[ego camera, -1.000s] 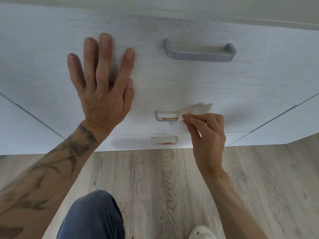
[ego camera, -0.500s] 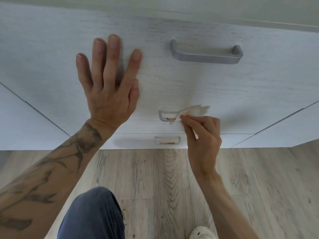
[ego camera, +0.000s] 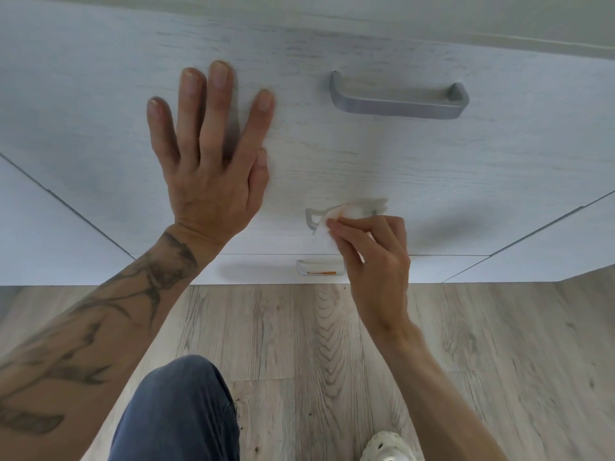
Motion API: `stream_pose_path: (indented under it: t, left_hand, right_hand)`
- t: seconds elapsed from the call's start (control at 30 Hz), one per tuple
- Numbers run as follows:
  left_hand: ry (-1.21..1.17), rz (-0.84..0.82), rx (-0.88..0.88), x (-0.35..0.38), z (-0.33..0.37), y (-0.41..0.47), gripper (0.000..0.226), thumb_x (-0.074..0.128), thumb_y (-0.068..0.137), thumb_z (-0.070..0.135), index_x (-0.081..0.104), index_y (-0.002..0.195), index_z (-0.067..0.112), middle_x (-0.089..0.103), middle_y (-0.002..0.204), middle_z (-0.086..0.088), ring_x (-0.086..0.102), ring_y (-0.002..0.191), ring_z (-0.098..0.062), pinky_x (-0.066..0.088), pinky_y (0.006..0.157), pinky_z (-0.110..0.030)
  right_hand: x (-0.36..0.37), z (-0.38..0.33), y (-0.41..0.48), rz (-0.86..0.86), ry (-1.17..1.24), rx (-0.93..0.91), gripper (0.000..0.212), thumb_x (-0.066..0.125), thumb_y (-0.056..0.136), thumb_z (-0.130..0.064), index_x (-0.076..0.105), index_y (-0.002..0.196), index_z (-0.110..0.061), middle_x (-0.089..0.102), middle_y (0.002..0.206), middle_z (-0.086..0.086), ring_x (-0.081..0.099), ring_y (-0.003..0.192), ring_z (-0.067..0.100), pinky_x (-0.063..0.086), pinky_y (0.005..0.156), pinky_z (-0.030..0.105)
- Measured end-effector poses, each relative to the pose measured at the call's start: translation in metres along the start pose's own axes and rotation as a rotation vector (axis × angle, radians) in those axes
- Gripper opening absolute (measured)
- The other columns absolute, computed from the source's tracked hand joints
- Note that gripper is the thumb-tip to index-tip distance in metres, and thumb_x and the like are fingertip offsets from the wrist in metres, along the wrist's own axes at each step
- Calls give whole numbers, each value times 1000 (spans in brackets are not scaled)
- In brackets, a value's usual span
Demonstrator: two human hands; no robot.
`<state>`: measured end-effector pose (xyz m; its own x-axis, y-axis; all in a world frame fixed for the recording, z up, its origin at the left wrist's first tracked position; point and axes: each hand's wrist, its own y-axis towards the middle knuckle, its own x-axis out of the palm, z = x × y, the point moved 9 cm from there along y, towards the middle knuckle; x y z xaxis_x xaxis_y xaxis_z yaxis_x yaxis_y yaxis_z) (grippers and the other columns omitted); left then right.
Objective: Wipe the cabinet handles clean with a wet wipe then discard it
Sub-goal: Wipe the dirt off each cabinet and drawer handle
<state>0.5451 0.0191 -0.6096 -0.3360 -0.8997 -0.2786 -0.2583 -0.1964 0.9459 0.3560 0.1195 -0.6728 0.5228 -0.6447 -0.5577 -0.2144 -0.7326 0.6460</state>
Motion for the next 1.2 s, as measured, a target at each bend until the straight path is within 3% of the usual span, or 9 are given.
stream_pose_path:
  t: [0.2,0.33,0.5,0.57,0.7,0.8,0.93,1.07,1.2]
  left_hand:
    - [10,-2,-6,0,0,0,79,51,99,27,15,169,24,29,156,-21,16,150,-38,1,131,-49]
    - [17,3,4,1,-1,-1,76,48,101,28,16,169,24,27,157,-20,17,150,-37,1,131,-49]
    - [7,-4,5,2,0,-1,72,44,104,30,15,169,24,24,159,-18,17,151,-36,1,131,-49]
    - [10,-1,0,1,0,0,75,48,102,28,15,169,24,24,159,-18,18,151,-36,2,131,-49]
    - [21,10,-2,0,0,0,83,55,97,25,15,169,25,25,159,-18,19,151,-36,3,131,-50]
    - [18,10,0,1,0,0,82,54,98,25,15,169,25,26,158,-18,18,151,-37,2,131,-50]
    - [13,4,2,0,0,0,79,51,100,27,13,169,24,27,157,-18,18,150,-36,3,131,-50]
    - [13,4,3,0,0,0,77,49,102,27,13,170,24,27,158,-17,18,150,-35,3,131,-50]
    - [16,7,-1,0,-1,0,79,51,101,27,13,170,24,29,157,-18,18,150,-35,3,131,-49]
  right_hand:
    - [-13,11,-3,93,-46,130,15,76,95,-10,82,108,-14,71,98,-4,53,102,20,53,84,32]
    - [15,-18,0,18,23,57,14,74,96,-14,82,108,-14,72,100,-3,51,106,15,48,92,24]
    - [2,-3,-2,51,-14,80,16,76,95,-12,82,109,-14,72,101,-3,52,103,19,52,86,31]
    - [2,-2,-4,80,-16,126,15,77,95,-12,82,108,-15,71,99,-4,49,102,15,51,85,28]
    - [21,-18,0,41,7,107,15,77,94,-13,82,109,-14,71,99,-3,46,106,9,41,98,17]
    - [20,-17,2,18,-16,43,16,79,94,-12,82,109,-14,72,99,-3,41,108,4,45,94,26]
    - [12,-15,-4,93,-13,79,12,76,95,-15,83,106,-15,73,99,-3,43,104,8,49,88,28]
    - [24,-25,2,127,-60,88,4,81,93,-18,84,96,-16,73,91,-3,58,93,20,34,93,21]
    - [25,-28,-1,176,-130,68,2,83,93,-17,83,94,-18,72,90,-4,59,87,24,33,93,21]
